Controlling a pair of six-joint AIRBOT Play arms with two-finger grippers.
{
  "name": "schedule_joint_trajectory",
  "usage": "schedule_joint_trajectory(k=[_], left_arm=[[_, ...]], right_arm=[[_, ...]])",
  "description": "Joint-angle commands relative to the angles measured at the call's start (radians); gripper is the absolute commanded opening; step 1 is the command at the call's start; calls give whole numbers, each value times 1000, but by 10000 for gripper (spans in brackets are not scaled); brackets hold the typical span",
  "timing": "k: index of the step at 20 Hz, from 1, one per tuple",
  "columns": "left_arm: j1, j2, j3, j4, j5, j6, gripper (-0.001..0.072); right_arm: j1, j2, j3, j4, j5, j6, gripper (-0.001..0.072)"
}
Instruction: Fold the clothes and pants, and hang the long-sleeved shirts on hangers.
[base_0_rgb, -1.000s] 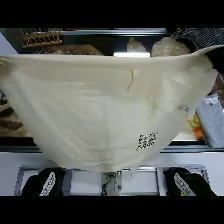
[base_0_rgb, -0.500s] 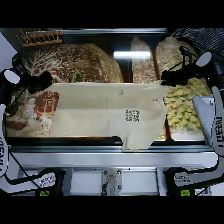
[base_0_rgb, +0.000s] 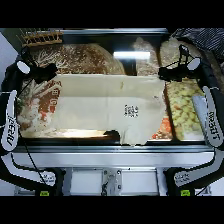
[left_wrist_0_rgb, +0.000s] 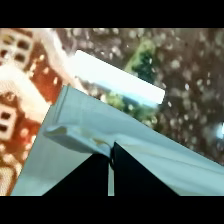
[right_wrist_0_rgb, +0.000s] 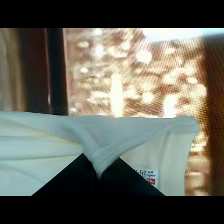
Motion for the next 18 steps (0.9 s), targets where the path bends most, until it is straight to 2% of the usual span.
schedule_joint_trajectory(k=[1, 6, 11, 12, 13, 14, 15, 16, 18], left_arm=[[-1, 19, -71, 31, 1, -2, 3], [18, 84, -320, 32, 53, 13, 4], [18, 87, -423, 29, 69, 13, 4], [18, 87, -424, 29, 61, 13, 4], [18, 87, -421, 24, 51, 14, 7], [18, 87, -409, 24, 24, 13, 254], [23, 90, -388, 24, -14, 11, 577], [34, 105, -361, 27, -62, 12, 624], [74, 172, -342, 43, -133, 18, 626]], right_arm=[[31, 31, -62, -89, 9, 8, 9], [55, 108, -278, -127, 9, 44, 9], [56, 110, -374, -116, 27, 45, 15], [56, 110, -375, -111, 35, 46, 45], [55, 112, -375, -96, 43, 45, 265], [52, 119, -374, -84, 49, 45, 539], [48, 138, -373, -85, 57, 45, 586], [40, 173, -373, -94, 68, 41, 585], [8, 273, -374, -158, 116, 41, 585]])
